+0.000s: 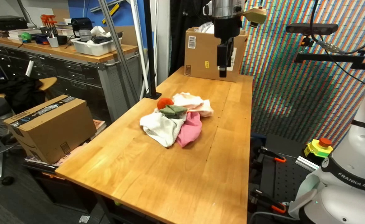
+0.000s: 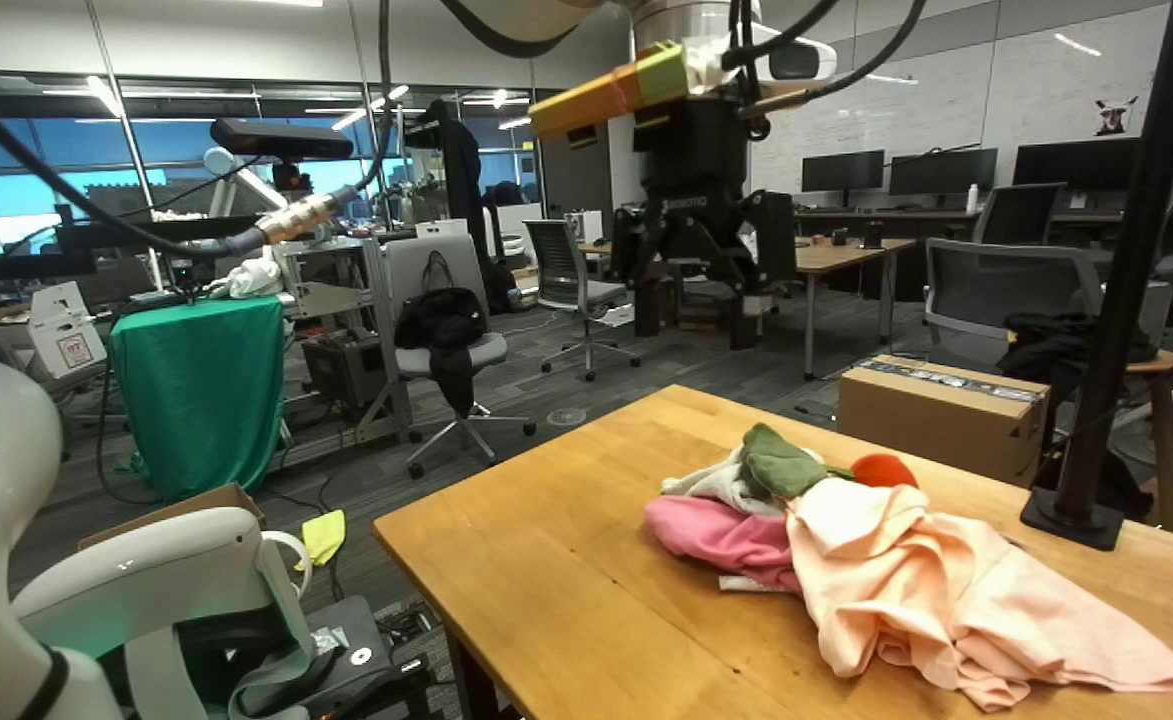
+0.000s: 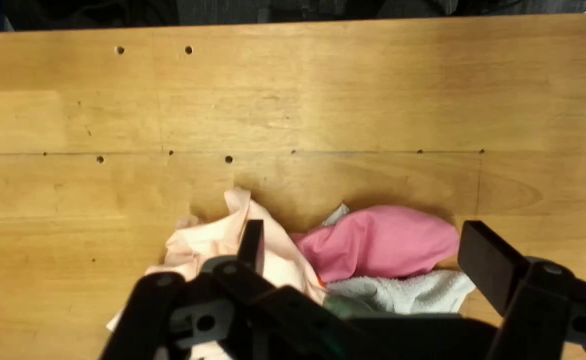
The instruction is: Separate the objects on the table
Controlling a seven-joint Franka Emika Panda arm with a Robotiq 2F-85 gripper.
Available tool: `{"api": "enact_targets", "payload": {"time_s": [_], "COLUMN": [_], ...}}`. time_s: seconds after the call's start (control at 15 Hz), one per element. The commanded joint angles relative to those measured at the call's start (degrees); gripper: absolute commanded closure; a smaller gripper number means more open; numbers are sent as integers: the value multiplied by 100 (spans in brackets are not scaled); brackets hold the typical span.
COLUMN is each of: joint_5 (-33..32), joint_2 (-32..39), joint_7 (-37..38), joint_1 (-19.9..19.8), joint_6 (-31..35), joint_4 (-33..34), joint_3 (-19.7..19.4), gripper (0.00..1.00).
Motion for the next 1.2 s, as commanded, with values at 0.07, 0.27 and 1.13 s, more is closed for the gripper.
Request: {"api": "enact_targets", "payload": {"time_s": [0.07,0.27,1.13], "joint_5": [-198,-143,-145], "joint_2": [516,824,2366], "joint_7": [-166,-335,-900], "joint_1": [9,8,-256], "joint_6": [883,1430,3117], "joint_4": [232,224,422], "joint_3": [-26,-60,-259], "gripper": [0,0,0]}}
